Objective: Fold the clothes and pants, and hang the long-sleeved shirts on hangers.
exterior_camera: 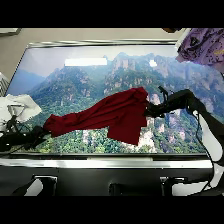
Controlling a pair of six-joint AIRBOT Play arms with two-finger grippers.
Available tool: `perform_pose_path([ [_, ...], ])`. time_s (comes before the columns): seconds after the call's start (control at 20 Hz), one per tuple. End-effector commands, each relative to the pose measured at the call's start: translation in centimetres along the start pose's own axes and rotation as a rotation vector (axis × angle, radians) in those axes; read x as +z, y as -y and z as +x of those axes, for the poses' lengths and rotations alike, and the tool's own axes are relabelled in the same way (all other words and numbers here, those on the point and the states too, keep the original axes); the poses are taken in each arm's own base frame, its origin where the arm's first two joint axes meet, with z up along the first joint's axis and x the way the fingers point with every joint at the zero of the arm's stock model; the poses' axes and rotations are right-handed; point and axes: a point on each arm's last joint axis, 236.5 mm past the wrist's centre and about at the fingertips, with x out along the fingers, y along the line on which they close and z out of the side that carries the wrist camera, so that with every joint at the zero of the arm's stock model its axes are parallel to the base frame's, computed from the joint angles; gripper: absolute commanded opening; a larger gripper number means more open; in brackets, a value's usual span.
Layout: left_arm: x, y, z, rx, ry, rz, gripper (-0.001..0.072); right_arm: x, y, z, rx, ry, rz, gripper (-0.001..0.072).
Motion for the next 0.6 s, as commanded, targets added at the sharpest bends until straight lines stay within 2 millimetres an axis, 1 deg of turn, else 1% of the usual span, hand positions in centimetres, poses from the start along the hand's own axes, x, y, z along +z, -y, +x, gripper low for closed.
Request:
perform_pose_path([
  [0.0,-0.6,-0.9,1.8,-0.009,-0.006,-0.016,0.0544,0.0,-0.9,-1.3,-0.013,0.022,0.019,0.0029],
  [0.15,0.3,-0.5,2.8,-0.047,0.013,-0.025,0.0543,-0.5,-1.2,-1.4,-0.002,0.0,0.016,0.0029],
  [0.25,1.6,-0.8,3.2,-0.047,0.056,-0.054,0.0536,-0.9,-1.4,-1.4,0.004,-0.017,0.016,0.0029],
  [0.35,2.6,-0.5,3.5,-0.068,0.088,-0.059,0.0534,-1.3,-1.5,-1.4,0.011,-0.035,0.017,0.0029],
  [0.45,2.8,-0.4,4.1,-0.077,0.087,-0.068,0.0525,-1.7,-1.7,-1.5,0.016,-0.051,0.017,0.0029],
  [0.5,2.7,-0.5,4.5,-0.075,0.076,-0.074,0.0486,-1.9,-1.8,-1.5,0.02,-0.058,0.017,0.0029],
  [0.55,2.3,-0.5,5.1,-0.072,0.056,-0.076,0.0401,-2.1,-1.8,-1.5,0.022,-0.065,0.016,0.0029],
])
